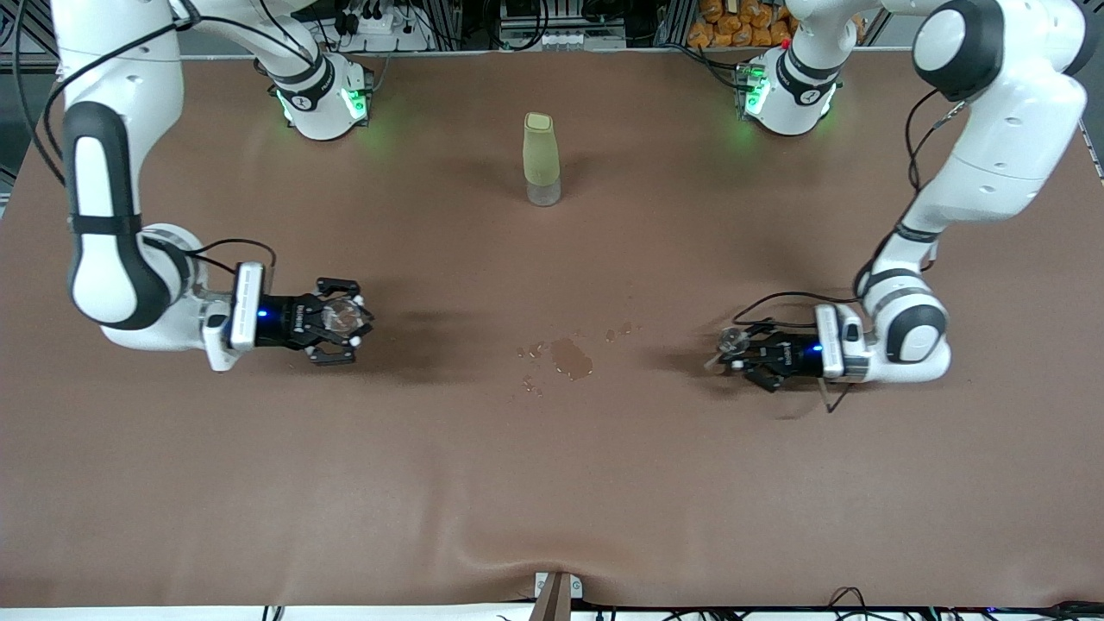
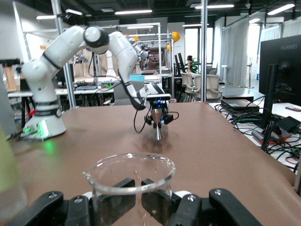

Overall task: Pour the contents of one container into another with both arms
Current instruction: 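Lower the beaker with the right gripper while the left gripper lowers the jigger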

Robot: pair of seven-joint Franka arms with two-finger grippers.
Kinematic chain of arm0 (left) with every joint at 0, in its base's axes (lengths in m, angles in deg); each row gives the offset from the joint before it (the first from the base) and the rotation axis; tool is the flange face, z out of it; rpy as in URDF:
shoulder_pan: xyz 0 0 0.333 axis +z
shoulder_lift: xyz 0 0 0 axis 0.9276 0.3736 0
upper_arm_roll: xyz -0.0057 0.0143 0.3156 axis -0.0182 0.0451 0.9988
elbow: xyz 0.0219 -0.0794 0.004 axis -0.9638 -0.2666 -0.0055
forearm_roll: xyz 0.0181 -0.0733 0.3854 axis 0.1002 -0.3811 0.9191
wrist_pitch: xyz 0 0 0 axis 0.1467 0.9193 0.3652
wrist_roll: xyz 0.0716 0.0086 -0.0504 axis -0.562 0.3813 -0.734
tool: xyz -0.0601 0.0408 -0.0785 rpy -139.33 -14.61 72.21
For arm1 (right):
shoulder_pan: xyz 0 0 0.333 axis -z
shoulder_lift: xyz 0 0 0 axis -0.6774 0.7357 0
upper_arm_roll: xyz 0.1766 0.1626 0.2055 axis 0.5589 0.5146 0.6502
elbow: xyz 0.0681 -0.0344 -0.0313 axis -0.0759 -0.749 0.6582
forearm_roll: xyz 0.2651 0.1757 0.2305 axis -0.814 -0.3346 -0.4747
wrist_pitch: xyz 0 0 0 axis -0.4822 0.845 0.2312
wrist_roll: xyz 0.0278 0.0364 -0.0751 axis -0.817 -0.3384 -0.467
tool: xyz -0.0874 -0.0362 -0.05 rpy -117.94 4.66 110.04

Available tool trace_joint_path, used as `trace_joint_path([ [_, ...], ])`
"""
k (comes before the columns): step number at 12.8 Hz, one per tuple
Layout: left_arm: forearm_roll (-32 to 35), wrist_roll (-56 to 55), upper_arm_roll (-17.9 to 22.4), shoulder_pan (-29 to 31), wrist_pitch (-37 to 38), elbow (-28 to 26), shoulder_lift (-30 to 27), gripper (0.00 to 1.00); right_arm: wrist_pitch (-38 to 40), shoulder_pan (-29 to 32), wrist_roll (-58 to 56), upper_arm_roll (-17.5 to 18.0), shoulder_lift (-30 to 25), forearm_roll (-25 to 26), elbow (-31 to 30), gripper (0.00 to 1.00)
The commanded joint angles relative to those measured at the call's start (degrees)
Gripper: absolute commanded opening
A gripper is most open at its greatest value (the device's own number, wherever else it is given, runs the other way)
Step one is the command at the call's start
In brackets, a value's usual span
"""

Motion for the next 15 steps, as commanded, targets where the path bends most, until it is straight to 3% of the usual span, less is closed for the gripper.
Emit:
trace_joint_path([
  [1, 5.3, -2.2, -0.7, 5.3, 3.1, 0.4, 0.2, 0.00, 2.9, 5.3, -8.2, 0.8, 1.8, 3.7, -0.1, 0.00],
  [6, 9.8, -6.2, -0.7, 11.1, 4.3, 1.3, 2.3, 0.00, 8.2, 12.8, -19.2, 0.8, 8.7, 5.5, 0.0, 0.00],
  [8, 9.8, -6.6, -0.6, 11.2, 6.7, 2.8, 4.2, 0.00, 9.0, 14.8, -22.7, 0.9, 11.5, 5.5, -0.1, 0.00],
  [10, 11.1, -7.8, 2.4, 11.2, 9.3, 4.2, 4.5, 0.00, 9.0, 16.4, -25.5, 0.9, 13.3, 5.6, -0.1, 0.00],
  [15, 12.2, -7.7, 3.4, 11.9, 10.6, 4.2, 5.0, 0.00, 8.8, 19.5, -31.8, 1.2, 17.7, 6.7, 0.4, 0.00],
])
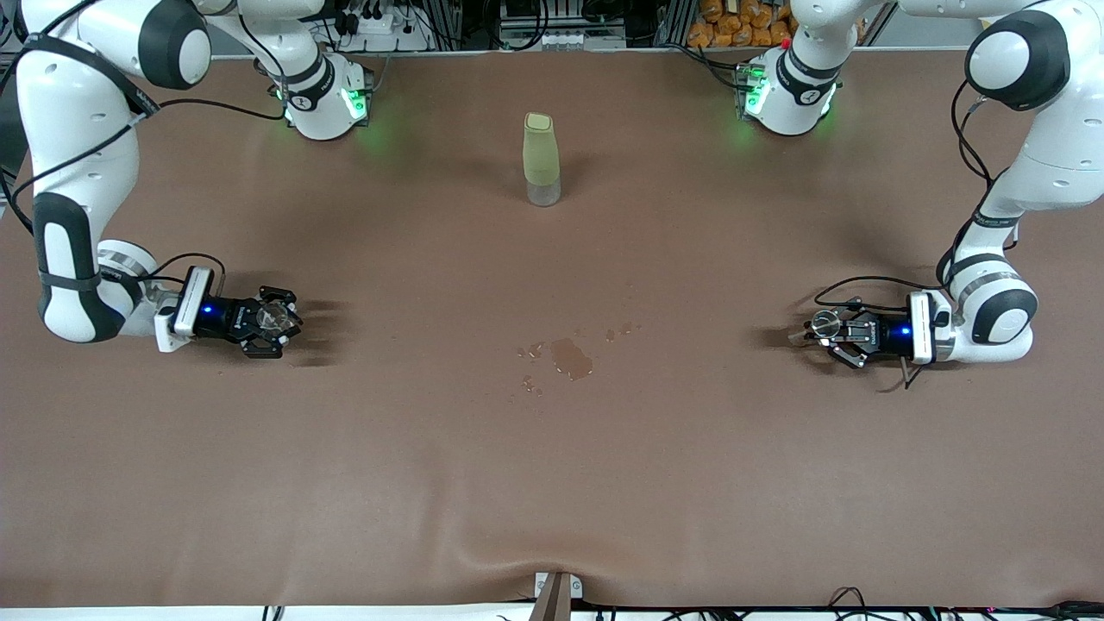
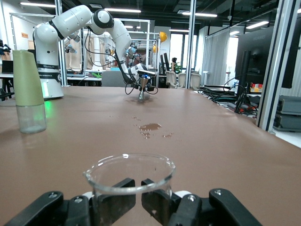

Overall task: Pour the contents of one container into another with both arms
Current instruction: 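Lower the beaker with the right gripper while the left gripper lowers the jigger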

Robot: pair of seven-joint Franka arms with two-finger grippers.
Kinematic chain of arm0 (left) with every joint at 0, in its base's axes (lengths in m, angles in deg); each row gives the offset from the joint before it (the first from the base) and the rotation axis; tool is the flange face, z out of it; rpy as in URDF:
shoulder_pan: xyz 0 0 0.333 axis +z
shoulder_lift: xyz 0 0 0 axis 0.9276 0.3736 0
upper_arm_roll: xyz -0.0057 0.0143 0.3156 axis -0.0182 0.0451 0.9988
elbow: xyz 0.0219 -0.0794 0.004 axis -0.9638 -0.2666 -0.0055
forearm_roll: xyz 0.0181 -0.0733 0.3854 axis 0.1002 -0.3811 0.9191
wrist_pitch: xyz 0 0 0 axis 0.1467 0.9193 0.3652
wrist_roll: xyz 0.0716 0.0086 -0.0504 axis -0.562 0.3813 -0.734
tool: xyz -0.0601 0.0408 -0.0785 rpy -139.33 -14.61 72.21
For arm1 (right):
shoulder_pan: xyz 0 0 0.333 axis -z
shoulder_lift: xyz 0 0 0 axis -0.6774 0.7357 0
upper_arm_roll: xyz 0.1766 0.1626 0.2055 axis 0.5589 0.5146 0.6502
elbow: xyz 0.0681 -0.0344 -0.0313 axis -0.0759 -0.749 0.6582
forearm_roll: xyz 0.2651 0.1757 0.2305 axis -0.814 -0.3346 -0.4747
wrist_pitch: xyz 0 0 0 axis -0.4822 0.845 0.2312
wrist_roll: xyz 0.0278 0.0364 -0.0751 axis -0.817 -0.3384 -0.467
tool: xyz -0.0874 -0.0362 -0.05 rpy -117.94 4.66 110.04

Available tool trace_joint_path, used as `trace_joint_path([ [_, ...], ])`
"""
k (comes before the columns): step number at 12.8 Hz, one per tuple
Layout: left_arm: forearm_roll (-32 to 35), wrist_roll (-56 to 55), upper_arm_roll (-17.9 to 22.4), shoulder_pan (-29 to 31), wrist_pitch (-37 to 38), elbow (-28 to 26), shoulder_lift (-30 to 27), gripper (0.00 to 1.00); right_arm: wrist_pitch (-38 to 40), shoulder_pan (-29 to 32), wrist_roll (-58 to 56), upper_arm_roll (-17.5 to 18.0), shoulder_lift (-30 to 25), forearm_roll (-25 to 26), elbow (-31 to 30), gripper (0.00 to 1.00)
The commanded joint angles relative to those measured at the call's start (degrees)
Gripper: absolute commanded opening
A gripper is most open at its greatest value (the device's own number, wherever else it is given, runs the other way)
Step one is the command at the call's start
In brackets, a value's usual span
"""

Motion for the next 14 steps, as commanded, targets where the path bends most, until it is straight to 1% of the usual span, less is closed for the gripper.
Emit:
trace_joint_path([
  [1, 1.4, -0.6, -0.1, 0.2, 1.5, 1.3, 1.3, 0.00, 0.8, 2.3, -11.3, 1.2, 3.0, 1.6, 1.8, 0.00],
  [4, 1.3, -0.1, -0.1, 0.2, 1.5, 1.3, 2.2, 0.00, 0.8, 2.9, -12.9, 1.2, 6.6, 1.6, 5.1, 0.00],
  [6, 1.5, 0.3, 0.0, 0.3, 1.5, 3.1, 2.2, 0.05, 0.6, 3.2, -13.4, 1.2, 8.1, 1.5, 6.2, 0.00],
  [9, 1.4, 0.3, 0.0, 0.7, 1.5, 3.2, 2.2, 0.09, 0.4, 3.3, -13.9, 1.2, 10.1, 0.9, 7.6, 0.00],
  [10, 1.4, 0.4, 0.0, 0.7, 1.5, 3.3, 2.2, 0.12, 0.4, 3.3, -14.3, 1.2, 10.7, 0.8, 8.0, 0.00],
  [12, 1.0, 1.7, 0.2, 0.7, 1.5, 3.5, 3.0, 0.14, 0.4, 3.3, -14.5, 1.2, 11.2, 0.8, 8.2, 0.00],
  [13, 1.0, 2.2, 0.2, 0.7, 1.5, 4.0, 3.5, 0.17, 0.4, 3.3, -14.4, 1.2, 11.3, 0.8, 8.2, 0.00],
  [14, 1.0, 2.4, 0.2, 0.7, 1.5, 4.1, 3.8, 0.18, 0.3, 3.3, -14.4, 1.2, 11.7, 0.7, 8.2, 0.00],
])
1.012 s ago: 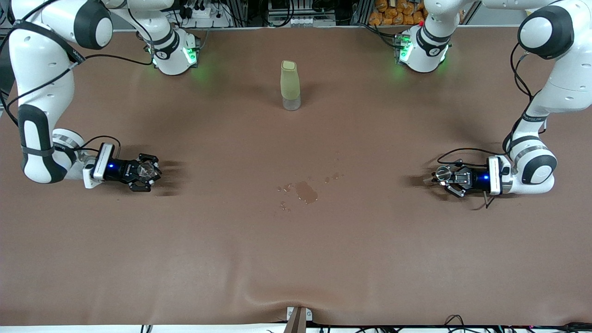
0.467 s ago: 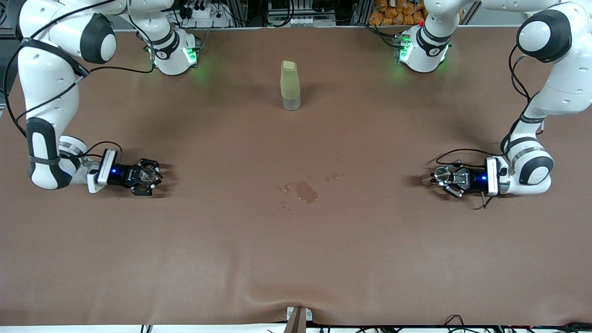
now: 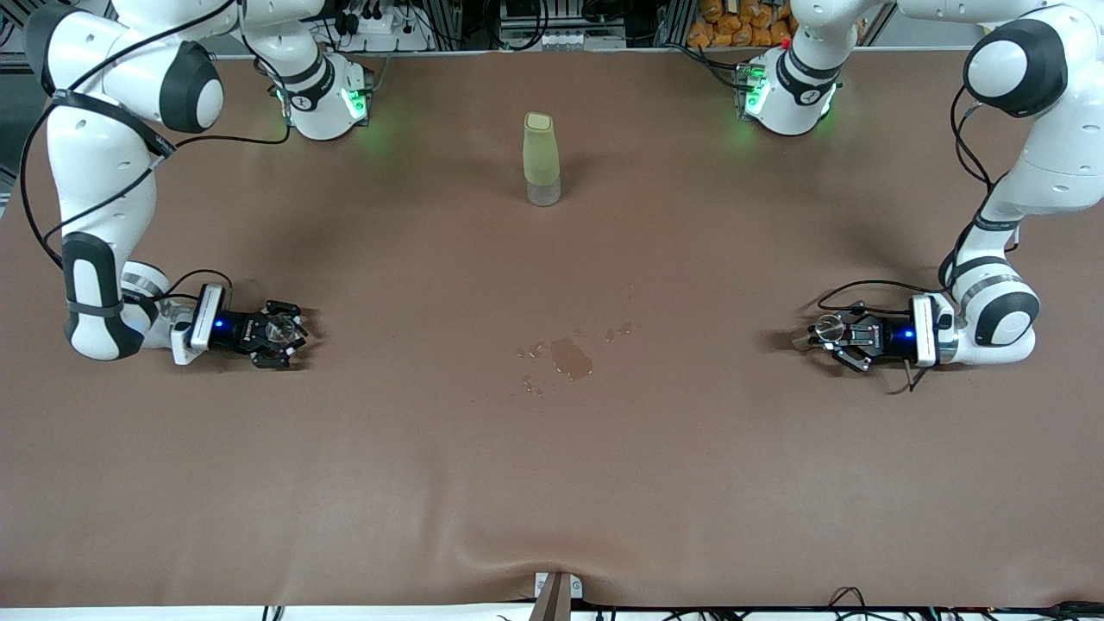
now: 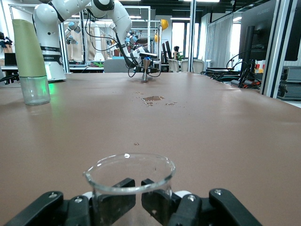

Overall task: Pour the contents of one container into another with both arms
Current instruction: 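Lower the beaker with the right gripper while the left gripper lowers the jigger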

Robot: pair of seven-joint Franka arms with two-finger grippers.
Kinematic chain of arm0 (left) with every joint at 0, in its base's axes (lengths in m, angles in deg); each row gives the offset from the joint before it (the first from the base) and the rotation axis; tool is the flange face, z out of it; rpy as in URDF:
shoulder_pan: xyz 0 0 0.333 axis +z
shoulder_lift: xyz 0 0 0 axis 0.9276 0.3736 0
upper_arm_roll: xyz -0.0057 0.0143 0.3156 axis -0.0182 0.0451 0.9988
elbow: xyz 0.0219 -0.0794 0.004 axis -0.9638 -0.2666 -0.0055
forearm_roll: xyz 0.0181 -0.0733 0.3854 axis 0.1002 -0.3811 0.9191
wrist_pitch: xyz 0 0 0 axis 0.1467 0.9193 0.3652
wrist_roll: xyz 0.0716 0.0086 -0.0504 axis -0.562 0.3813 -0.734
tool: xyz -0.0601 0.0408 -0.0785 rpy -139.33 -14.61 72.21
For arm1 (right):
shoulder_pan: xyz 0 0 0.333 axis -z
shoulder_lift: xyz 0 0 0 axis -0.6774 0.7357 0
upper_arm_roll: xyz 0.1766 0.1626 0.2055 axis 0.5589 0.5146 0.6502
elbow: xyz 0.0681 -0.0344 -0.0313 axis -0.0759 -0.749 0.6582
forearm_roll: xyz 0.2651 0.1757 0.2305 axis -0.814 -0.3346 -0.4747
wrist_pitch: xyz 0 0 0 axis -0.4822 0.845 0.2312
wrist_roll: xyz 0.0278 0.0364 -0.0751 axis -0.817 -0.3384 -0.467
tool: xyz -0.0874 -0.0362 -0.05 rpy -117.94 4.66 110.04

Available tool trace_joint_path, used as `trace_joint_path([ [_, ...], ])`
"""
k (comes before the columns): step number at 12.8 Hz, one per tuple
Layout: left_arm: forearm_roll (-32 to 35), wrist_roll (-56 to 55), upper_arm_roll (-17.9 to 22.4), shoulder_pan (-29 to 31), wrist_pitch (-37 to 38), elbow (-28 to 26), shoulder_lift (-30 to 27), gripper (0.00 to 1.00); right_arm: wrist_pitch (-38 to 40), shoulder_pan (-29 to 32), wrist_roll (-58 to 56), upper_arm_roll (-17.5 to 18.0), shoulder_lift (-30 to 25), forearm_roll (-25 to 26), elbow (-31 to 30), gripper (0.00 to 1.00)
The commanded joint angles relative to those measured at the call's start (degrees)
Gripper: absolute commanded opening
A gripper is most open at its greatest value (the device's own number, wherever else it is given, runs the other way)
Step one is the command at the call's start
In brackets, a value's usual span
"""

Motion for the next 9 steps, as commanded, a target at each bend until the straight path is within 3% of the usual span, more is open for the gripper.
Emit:
trace_joint_path([
  [1, 0.9, 1.2, -0.2, 0.5, 1.4, 1.8, 1.6, 0.18, 0.3, 1.7, -13.1, 1.1, 1.8, 0.5, 0.6, 0.00],
  [3, 0.8, 1.8, -0.2, 0.4, 1.4, 1.8, 1.7, 0.18, -0.1, 1.6, -12.4, 1.1, 1.8, 0.5, 0.6, 0.45],
  [4, 0.9, 1.8, -0.2, 0.5, 1.4, 1.8, 1.7, 0.19, -0.1, 1.7, -12.3, 1.1, 1.8, 0.6, 0.6, 0.74],
  [6, 1.1, 1.7, -0.2, 0.4, 1.4, 1.8, 1.6, 0.29, 0.2, 1.7, -12.2, 1.1, 1.7, 0.6, 0.6, 1.00],
  [7, 1.1, 1.7, -0.2, 0.3, 1.4, 1.8, 1.6, 0.40, 0.3, 1.7, -12.2, 1.1, 1.3, 0.7, 0.6, 1.00],
  [8, 1.1, 1.5, -0.2, 0.2, 1.4, 1.8, 1.6, 0.63, 0.4, 1.7, -11.3, 0.9, 1.1, 0.8, 0.8, 1.00],
  [9, 0.9, 0.9, -0.2, 0.1, 1.4, 1.8, 1.6, 1.00, 0.5, 1.8, -8.8, 0.6, 0.5, 1.5, 1.1, 1.00],
])
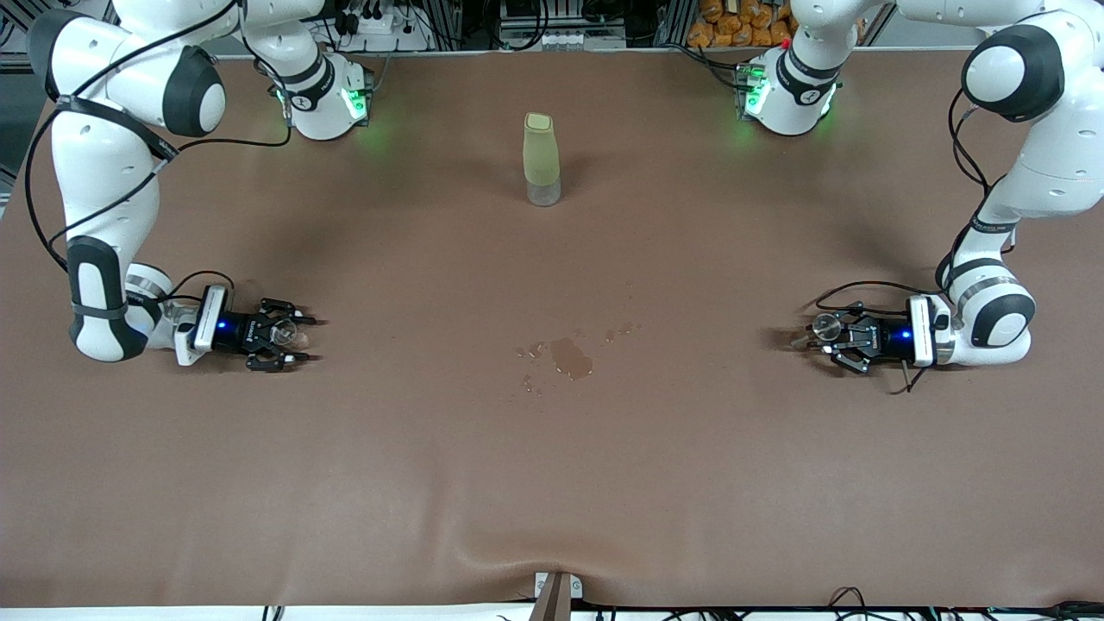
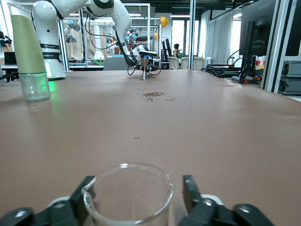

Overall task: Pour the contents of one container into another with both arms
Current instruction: 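Open both grippers to release the beaker and the jigger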

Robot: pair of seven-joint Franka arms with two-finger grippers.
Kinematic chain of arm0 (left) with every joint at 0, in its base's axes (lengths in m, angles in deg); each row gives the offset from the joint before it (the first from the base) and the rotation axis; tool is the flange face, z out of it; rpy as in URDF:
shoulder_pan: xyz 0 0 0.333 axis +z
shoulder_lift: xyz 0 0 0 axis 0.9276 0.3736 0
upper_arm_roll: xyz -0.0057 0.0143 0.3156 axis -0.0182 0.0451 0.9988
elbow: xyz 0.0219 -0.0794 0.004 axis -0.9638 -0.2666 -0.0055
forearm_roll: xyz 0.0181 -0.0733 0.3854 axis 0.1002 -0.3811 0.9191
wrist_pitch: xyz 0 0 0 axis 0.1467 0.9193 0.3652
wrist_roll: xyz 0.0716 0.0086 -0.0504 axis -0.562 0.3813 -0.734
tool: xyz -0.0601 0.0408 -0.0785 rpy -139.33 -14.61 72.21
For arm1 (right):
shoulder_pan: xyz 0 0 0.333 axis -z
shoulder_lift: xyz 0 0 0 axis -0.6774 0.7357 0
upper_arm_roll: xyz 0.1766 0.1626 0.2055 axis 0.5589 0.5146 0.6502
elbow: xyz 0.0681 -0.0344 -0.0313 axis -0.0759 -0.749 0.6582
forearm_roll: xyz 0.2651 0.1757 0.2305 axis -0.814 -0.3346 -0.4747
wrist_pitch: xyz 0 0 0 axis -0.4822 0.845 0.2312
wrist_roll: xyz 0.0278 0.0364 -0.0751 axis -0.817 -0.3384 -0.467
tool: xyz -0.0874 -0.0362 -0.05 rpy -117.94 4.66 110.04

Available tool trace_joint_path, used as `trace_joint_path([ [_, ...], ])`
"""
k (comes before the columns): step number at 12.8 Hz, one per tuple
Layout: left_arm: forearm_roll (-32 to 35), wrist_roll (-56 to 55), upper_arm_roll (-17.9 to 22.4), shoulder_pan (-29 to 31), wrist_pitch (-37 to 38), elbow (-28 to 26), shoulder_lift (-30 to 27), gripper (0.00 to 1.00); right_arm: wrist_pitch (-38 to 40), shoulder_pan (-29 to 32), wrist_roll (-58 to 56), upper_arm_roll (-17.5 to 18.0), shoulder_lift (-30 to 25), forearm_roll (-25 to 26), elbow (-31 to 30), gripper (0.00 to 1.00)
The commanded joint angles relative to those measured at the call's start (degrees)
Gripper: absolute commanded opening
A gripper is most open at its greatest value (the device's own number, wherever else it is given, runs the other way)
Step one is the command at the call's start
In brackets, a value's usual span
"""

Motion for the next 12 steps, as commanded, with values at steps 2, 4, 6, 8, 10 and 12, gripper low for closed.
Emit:
trace_joint_path([
  [2, 1.0, -0.7, -0.2, 0.0, 1.3, 1.2, 0.7, 1.00, 0.8, 2.0, -4.7, -0.9, -1.5, 4.4, 1.2, 1.00],
  [4, 1.4, -2.2, -0.2, 0.1, 1.4, 1.3, 0.1, 1.00, 0.8, 1.9, 0.7, -3.7, -2.2, 8.1, 3.8, 1.00],
  [6, 3.2, -4.3, -0.2, 0.7, 1.7, 3.5, -0.3, 1.00, 0.7, 1.6, 6.3, -6.7, -3.5, 12.4, 6.5, 1.00],
  [8, 10.5, -13.1, 0.0, 1.0, 6.1, 8.5, -0.7, 1.00, 0.5, 0.9, 13.3, -9.7, -4.5, 15.9, 9.5, 1.00],
  [10, 17.3, -22.7, -0.7, 2.9, 7.5, 12.5, -4.4, 1.00, 0.3, 0.2, 22.4, -11.9, -6.3, 21.4, 13.0, 1.00],
  [12, 17.7, -31.6, -0.8, 3.1, 11.0, 12.6, -7.9, 1.00, 0.8, -1.2, 35.9, -14.0, -8.4, 26.7, 15.9, 1.00],
])
